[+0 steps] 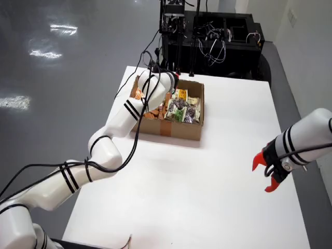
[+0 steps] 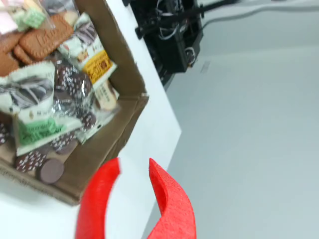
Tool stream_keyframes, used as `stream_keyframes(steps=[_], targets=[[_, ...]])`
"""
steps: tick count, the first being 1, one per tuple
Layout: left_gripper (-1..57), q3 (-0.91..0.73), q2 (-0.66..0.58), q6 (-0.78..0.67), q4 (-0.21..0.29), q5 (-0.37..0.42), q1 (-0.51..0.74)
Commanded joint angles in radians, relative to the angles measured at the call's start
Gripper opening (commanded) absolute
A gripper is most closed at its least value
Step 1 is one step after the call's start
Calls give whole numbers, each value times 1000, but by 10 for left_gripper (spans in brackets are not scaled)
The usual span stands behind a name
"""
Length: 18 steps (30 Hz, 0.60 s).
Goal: Grasp a snack and put it in the bin.
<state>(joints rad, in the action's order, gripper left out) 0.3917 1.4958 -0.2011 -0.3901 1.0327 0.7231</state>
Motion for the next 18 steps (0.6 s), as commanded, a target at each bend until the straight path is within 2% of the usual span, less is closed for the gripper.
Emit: stream_keyframes(steps=[1, 7, 18], targets=[[86, 20, 2, 56, 1, 32, 36], [22, 25, 3, 146, 22, 71, 95], [0, 9, 3, 281, 164, 146, 171]])
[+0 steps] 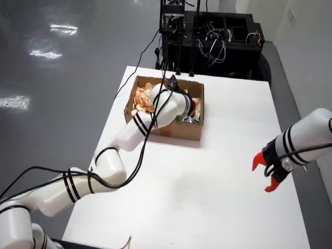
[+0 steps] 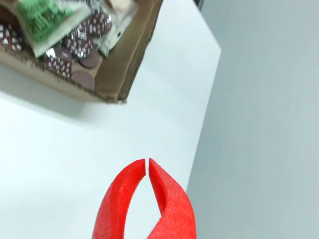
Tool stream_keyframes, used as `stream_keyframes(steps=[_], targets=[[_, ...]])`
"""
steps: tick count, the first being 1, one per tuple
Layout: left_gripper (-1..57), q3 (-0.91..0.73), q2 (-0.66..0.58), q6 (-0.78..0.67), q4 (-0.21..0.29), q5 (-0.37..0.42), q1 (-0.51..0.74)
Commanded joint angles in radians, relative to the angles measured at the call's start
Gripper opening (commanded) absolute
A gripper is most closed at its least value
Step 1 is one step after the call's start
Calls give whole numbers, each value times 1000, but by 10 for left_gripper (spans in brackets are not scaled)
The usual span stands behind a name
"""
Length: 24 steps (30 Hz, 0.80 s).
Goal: Grasp a snack and put it in the bin.
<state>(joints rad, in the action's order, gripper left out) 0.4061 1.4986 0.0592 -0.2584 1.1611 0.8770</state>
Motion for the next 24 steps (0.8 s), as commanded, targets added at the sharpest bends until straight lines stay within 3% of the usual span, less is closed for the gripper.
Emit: stream_keyframes(steps=[1, 14, 24], targets=[[0, -6, 1, 24, 39, 23, 23], [-3, -11, 7, -48, 106, 124, 94], [-5, -18, 8, -73, 118, 157, 168]])
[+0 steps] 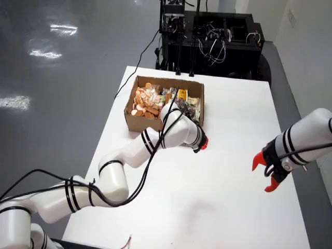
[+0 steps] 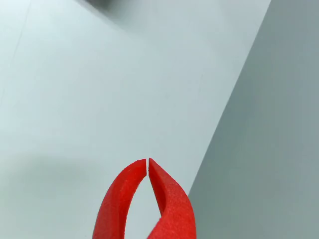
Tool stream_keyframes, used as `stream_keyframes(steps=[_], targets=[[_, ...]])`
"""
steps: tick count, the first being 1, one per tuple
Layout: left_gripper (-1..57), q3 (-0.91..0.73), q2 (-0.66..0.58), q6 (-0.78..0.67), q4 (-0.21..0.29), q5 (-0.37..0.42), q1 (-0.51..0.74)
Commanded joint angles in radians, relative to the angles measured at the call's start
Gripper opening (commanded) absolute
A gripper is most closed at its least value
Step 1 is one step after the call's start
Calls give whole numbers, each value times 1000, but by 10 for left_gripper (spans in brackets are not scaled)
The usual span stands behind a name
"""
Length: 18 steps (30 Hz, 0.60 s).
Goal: Grasp a snack and put it in the bin.
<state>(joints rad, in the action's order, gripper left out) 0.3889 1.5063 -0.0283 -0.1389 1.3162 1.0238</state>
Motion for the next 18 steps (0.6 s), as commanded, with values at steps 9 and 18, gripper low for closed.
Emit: stream_keyframes(steps=[9, 18], targets=[[-5, 21, 1, 55, 13, 5, 50], [-5, 44, 2, 124, 32, 4, 88]])
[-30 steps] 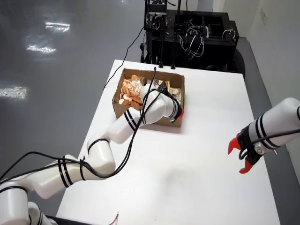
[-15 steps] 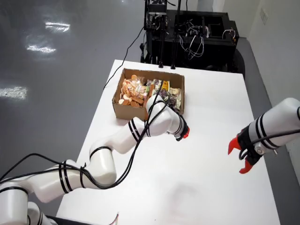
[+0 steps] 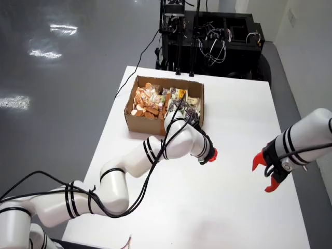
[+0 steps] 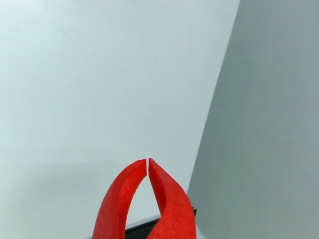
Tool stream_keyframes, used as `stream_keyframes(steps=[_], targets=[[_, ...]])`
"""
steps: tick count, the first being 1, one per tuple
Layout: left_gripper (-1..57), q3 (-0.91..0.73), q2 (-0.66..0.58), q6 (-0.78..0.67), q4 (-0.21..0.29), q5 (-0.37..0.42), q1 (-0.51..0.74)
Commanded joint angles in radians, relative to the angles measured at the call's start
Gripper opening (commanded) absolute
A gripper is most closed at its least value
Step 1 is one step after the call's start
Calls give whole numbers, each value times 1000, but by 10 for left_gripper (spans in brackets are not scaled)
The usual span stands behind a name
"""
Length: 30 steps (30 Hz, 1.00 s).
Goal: Grasp a snack and put it in the bin.
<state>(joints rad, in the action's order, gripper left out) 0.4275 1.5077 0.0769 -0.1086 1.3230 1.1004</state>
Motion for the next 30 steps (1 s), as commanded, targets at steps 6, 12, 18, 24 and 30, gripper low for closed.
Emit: stream_keyframes(steps=[6, 12, 18, 24, 30], targets=[[-5, 10, 0, -60, 5, -3, 17], [-3, 11, 0, -139, 6, -5, 12], [-2, 11, 0, -195, 6, -6, 15], [-2, 11, 0, -212, 6, -7, 36], [-2, 11, 0, -223, 6, -7, 62]])
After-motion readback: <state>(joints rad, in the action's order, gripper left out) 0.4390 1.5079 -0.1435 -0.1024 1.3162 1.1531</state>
